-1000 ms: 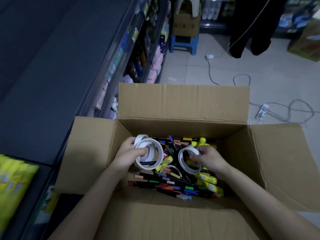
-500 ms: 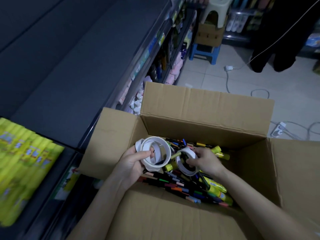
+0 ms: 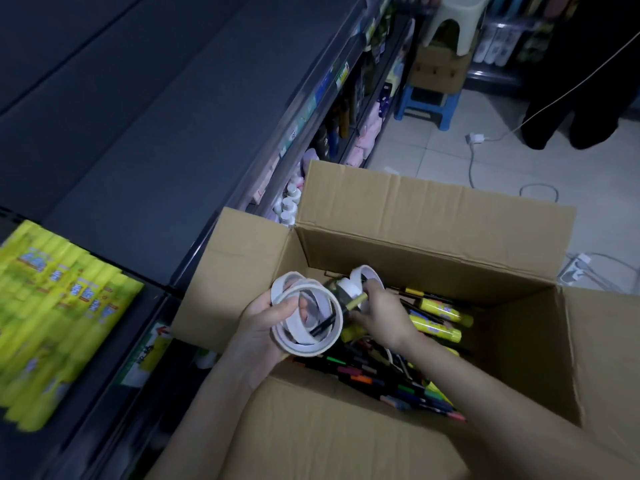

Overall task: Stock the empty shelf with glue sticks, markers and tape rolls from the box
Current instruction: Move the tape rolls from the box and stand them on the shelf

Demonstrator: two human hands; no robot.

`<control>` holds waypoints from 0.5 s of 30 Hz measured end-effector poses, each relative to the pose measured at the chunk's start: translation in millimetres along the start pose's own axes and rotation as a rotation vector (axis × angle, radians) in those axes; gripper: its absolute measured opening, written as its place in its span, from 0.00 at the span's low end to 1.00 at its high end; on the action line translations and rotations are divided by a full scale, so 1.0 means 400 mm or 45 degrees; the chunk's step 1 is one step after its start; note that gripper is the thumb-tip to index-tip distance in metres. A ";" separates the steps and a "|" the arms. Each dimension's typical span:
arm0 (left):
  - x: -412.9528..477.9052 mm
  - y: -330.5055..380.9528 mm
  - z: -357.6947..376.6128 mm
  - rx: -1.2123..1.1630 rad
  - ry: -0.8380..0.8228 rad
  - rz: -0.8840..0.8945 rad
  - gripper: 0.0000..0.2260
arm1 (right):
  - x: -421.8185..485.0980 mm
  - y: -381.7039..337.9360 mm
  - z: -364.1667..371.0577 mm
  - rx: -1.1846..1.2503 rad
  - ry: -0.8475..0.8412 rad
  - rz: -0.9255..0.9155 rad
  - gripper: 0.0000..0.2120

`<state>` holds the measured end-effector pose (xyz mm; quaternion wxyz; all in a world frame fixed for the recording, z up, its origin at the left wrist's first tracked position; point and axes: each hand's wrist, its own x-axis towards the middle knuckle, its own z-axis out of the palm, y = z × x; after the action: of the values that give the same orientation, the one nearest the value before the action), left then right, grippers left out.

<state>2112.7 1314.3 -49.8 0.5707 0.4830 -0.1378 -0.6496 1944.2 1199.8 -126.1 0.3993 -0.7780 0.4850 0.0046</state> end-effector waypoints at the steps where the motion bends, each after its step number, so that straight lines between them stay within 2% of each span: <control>1: -0.003 0.002 0.003 0.029 0.036 0.029 0.11 | 0.010 -0.010 0.012 -0.071 -0.002 -0.047 0.13; 5: -0.016 0.000 -0.003 0.099 0.076 0.163 0.09 | 0.053 -0.013 0.079 -0.348 -0.097 -0.214 0.15; 9: -0.021 -0.018 -0.033 -0.034 0.186 0.226 0.12 | 0.078 -0.004 0.133 -0.701 -0.255 -0.274 0.08; 12: -0.017 -0.028 -0.046 -0.150 0.208 0.226 0.14 | 0.097 -0.009 0.156 -0.703 -0.234 -0.258 0.08; 15: -0.012 -0.022 -0.056 -0.364 0.218 0.185 0.25 | 0.114 -0.011 0.174 -0.667 -0.199 -0.195 0.08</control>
<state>2124.2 1329.6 -65.1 0.6887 0.4393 -0.0297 -0.5761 1998.1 1210.0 -188.6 0.2199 -0.8864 0.3748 0.1595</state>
